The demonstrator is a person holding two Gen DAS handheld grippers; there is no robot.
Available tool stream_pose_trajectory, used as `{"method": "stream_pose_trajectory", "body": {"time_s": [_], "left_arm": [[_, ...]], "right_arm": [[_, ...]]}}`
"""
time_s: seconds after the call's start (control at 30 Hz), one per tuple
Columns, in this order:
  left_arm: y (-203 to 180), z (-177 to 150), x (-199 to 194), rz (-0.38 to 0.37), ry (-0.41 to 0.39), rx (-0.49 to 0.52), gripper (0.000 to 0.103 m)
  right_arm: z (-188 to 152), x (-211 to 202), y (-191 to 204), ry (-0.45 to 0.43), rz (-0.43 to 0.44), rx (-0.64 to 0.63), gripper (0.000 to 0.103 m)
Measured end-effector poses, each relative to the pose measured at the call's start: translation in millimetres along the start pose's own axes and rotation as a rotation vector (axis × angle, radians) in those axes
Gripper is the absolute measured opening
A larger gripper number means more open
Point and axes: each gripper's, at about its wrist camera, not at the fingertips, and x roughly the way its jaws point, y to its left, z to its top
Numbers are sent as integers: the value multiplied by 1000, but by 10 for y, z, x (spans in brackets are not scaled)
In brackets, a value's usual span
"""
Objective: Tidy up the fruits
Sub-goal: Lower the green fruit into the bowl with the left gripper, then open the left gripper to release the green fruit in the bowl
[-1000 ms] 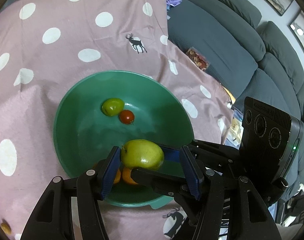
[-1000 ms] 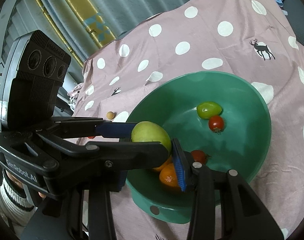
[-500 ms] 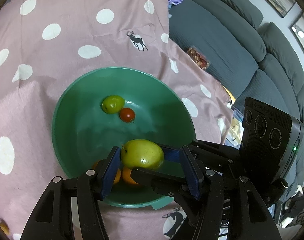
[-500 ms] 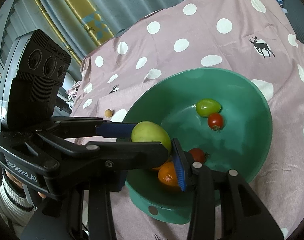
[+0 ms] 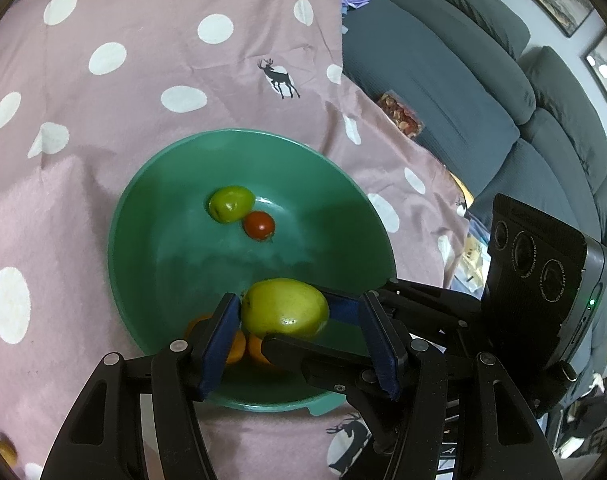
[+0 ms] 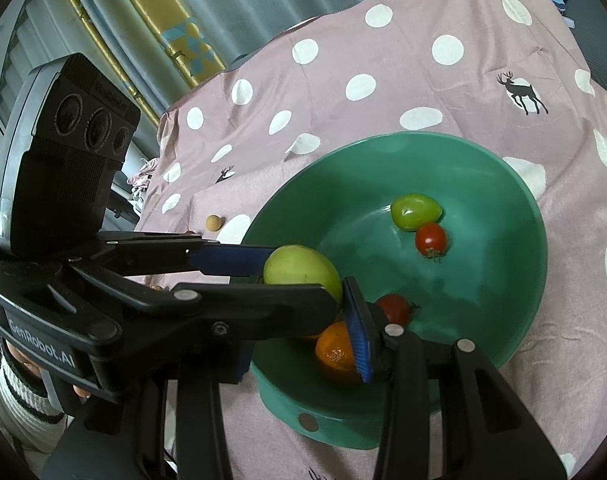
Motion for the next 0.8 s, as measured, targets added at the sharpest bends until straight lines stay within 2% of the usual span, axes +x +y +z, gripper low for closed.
{"method": "stream_pose_trajectory", "body": {"time_s": [0.3,0.4,0.6,0.67,0.8], "left_arm": [[-6,-22,-20,20,7,1,61],[-7,-30,-27,47,10,3,66],[-5,-70,-85,82,-1,4,69],[-3,-83,-107,99,-5,6,69],[10,-108,-176,121,-22,0,71]], "right_arm": [[2,4,12,6,-8,-6,42],[-12,4,26,8,-16,-10,42],[-42,-26,74,2,-28,-14,52],[-52,-41,98,-1,-41,-20,60],[-78,-86,122,-10,-64,-23,68]]}}
